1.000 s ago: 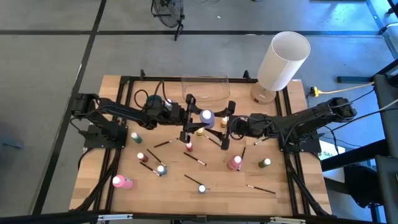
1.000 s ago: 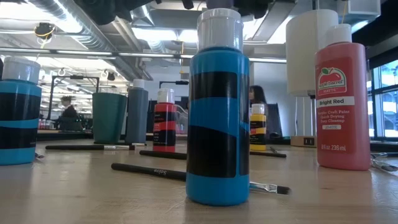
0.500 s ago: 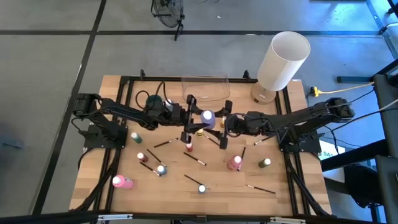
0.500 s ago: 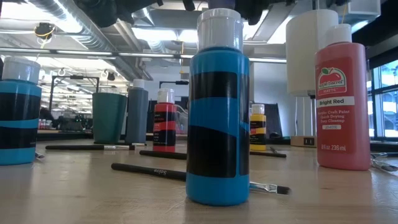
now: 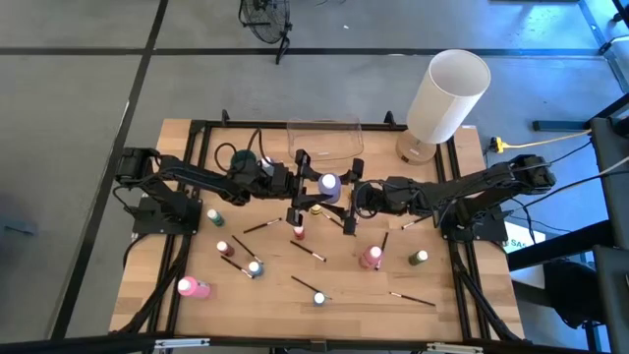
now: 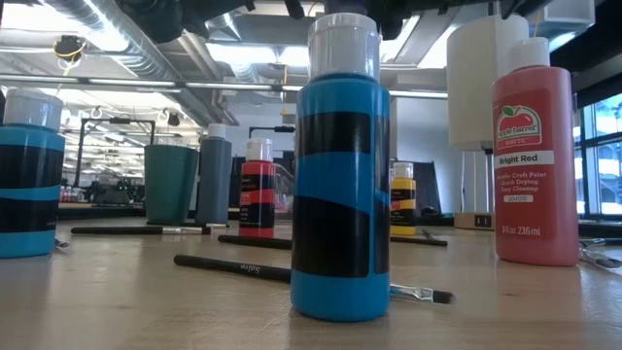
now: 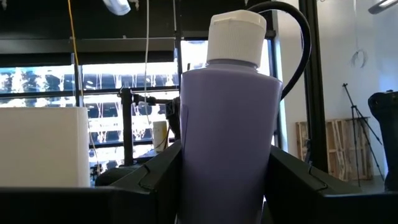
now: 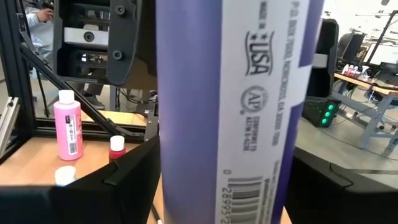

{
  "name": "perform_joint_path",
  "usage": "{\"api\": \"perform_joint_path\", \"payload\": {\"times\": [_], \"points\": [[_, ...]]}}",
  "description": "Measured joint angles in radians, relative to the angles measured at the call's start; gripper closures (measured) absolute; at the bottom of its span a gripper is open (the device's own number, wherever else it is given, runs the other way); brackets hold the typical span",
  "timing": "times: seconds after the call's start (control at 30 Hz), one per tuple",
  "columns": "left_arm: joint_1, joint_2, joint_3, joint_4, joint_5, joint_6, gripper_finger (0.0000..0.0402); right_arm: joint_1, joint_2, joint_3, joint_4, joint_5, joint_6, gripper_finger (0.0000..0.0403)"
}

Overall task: Pick & Place Paint Supplies
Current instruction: Put the violet bottle into the transparent bin

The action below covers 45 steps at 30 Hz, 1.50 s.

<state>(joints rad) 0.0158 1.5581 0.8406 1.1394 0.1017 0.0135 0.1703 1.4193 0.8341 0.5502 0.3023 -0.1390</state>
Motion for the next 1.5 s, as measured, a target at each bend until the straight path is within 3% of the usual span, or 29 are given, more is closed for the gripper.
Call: {"api": "perform_joint_path", "payload": {"times": [0.53, 1.5], "points": [[0.001, -0.001, 0.0, -0.005, 0.0, 0.001, 0.0221, 0.0, 0.0, 0.0, -0.005, 0.001, -0.007, 0.0208], [0.013, -0.002, 0.0, -0.022, 0.035, -0.01, 0.0221, 0.0, 0.0, 0.0, -0.011, 0.007, -0.008, 0.0204]]}}
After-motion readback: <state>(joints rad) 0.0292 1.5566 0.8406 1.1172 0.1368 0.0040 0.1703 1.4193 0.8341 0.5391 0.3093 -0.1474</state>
